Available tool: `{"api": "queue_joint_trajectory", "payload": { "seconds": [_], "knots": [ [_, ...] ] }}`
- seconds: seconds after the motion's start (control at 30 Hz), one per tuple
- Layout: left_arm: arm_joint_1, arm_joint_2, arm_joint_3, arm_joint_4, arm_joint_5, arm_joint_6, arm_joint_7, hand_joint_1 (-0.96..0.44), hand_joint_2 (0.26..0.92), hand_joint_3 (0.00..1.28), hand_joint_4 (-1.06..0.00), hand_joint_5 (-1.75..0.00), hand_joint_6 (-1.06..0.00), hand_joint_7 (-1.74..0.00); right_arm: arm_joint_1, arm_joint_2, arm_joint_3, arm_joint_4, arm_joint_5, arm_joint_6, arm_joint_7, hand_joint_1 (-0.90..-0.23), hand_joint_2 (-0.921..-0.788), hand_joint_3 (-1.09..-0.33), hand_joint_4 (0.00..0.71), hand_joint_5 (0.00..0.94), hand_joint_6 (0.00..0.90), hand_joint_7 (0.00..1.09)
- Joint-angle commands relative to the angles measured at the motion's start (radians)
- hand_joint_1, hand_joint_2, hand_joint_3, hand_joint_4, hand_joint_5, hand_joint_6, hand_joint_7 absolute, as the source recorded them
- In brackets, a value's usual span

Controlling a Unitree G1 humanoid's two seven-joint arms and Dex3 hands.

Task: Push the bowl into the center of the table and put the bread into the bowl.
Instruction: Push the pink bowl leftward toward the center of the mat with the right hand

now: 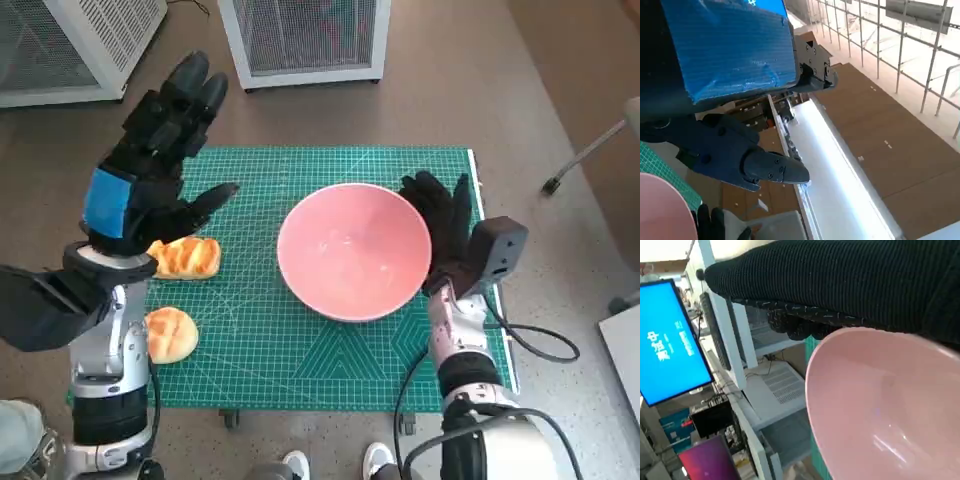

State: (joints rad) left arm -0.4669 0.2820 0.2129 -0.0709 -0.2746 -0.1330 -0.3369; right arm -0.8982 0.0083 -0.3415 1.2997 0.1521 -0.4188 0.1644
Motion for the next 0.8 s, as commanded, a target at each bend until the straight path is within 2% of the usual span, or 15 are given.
{"api": "queue_joint_trajectory", "payload": {
  "seconds": [0.03, 0.53, 0.8],
  "knots": [
    [0.015, 0.016, 0.008, -0.034, -0.005, 0.015, 0.008, -0.33, 0.921, 0.14, -0.26, 0.0, -0.32, -0.09, -0.008, 0.022, 0.008, 0.016, -0.008, 0.026, -0.019, -0.601, -0.921, -0.742, 0.233, 0.003, 0.344, 0.07],
    [0.035, 0.025, 0.018, -0.063, -0.027, 0.052, 0.009, -0.3, 0.921, 0.14, -0.26, 0.0, -0.31, -0.1, -0.042, 0.07, 0.021, 0.021, -0.01, 0.064, -0.025, -0.615, -0.921, -0.728, 0.237, 0.003, 0.37, 0.08],
    [0.038, 0.027, 0.019, -0.069, -0.025, 0.056, 0.014, -0.3, 0.921, 0.14, -0.26, 0.0, -0.31, -0.1, -0.055, 0.072, 0.043, 0.022, -0.024, 0.078, -0.028, -0.632, -0.921, -0.723, 0.239, 0.003, 0.366, 0.08]
  ]
}}
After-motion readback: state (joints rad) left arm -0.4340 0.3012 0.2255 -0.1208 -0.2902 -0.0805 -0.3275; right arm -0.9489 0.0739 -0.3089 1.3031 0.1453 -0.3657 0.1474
